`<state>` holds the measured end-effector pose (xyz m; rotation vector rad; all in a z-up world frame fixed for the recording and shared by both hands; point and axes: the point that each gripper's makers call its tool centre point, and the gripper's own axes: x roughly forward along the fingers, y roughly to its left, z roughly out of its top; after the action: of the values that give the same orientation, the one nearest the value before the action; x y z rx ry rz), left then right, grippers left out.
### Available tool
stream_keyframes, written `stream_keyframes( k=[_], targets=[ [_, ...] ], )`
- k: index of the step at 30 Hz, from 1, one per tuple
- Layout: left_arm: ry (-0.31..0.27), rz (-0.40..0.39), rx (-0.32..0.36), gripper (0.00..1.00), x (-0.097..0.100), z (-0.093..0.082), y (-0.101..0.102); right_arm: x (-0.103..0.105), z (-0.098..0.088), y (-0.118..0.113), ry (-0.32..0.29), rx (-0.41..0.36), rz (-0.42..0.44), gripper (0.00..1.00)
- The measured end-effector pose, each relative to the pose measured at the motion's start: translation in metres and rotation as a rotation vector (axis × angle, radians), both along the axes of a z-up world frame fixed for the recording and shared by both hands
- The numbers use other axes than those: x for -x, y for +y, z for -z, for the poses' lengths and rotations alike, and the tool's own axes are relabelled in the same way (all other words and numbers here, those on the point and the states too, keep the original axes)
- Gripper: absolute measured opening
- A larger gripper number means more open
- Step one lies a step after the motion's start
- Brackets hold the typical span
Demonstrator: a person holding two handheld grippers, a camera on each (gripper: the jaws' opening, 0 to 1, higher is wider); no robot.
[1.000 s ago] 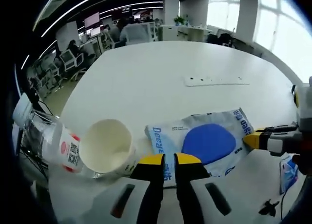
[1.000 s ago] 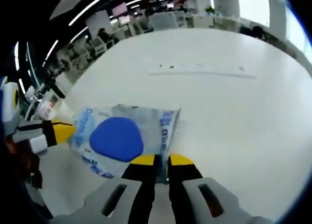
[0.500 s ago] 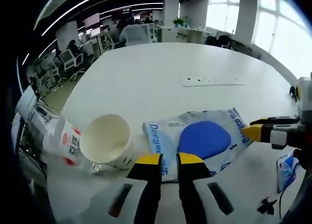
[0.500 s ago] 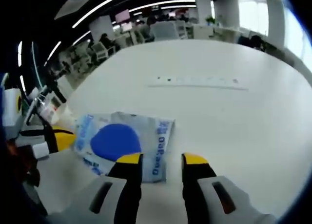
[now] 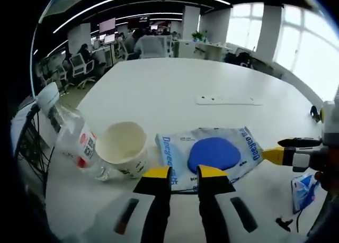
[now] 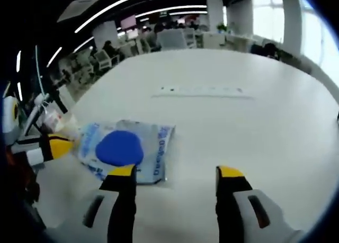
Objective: Arrange the tabletop items into an orderly group along one side of the table until the central work area is clear of visible clutter.
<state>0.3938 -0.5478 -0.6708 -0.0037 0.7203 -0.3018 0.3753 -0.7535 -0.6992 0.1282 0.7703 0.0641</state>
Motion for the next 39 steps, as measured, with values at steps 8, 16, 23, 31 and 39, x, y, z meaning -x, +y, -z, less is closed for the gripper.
stream_keyframes(
  k=[8, 16, 23, 31, 39],
  targets=[
    [-0.059, 0.005, 0.033, 0.28, 0.013, -0.006, 0.005, 0.015, -0.006, -0.001, -0.015, 0.007, -0.011, 0.74],
    [-0.145, 0.004, 0.064, 0.31, 0.022, -0.020, 0.009, 0.030, -0.012, -0.002, -0.010, 0.002, -0.012, 0.85],
    [-0.172, 0.000, 0.090, 0.34, 0.030, -0.026, 0.013, 0.034, -0.026, -0.002, -0.050, -0.002, -0.012, 0.91],
    [-0.195, -0.005, 0.104, 0.36, 0.044, -0.029, 0.016, 0.045, -0.032, -0.007, -0.078, 0.006, -0.023, 0.97],
    [-0.215, 0.030, 0.122, 0.44, 0.054, -0.033, 0.009, 0.060, -0.035, -0.013, -0.089, -0.022, 0.003, 1.00]
  ],
)
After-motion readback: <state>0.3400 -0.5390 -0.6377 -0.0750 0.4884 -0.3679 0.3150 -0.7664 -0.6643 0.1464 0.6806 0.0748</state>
